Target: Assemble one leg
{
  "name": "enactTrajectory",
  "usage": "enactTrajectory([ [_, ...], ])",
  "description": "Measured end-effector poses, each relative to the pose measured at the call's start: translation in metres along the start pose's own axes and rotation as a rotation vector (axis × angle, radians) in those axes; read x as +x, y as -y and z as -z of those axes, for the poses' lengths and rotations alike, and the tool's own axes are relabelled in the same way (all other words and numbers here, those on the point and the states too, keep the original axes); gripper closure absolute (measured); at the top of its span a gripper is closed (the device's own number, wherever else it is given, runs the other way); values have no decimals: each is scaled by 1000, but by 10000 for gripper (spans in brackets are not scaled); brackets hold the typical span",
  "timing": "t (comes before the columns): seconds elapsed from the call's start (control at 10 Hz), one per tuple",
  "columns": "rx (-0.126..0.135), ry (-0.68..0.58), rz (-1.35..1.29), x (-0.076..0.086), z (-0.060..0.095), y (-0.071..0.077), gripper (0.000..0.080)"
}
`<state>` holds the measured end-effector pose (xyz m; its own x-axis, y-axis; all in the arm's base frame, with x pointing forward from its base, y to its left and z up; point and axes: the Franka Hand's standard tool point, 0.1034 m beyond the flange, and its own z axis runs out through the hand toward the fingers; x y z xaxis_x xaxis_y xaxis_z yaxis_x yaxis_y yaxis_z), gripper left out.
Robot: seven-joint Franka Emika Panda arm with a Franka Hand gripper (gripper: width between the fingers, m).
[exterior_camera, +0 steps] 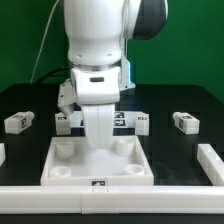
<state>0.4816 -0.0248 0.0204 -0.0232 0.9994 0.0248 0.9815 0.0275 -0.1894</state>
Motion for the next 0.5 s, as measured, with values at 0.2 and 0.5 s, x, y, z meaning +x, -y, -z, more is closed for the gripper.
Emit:
enactTrajectory([
  [0.2,-21,-7,-31,23,0,-4,736],
  [0.5,-24,-14,-54,58,1,-6,736],
])
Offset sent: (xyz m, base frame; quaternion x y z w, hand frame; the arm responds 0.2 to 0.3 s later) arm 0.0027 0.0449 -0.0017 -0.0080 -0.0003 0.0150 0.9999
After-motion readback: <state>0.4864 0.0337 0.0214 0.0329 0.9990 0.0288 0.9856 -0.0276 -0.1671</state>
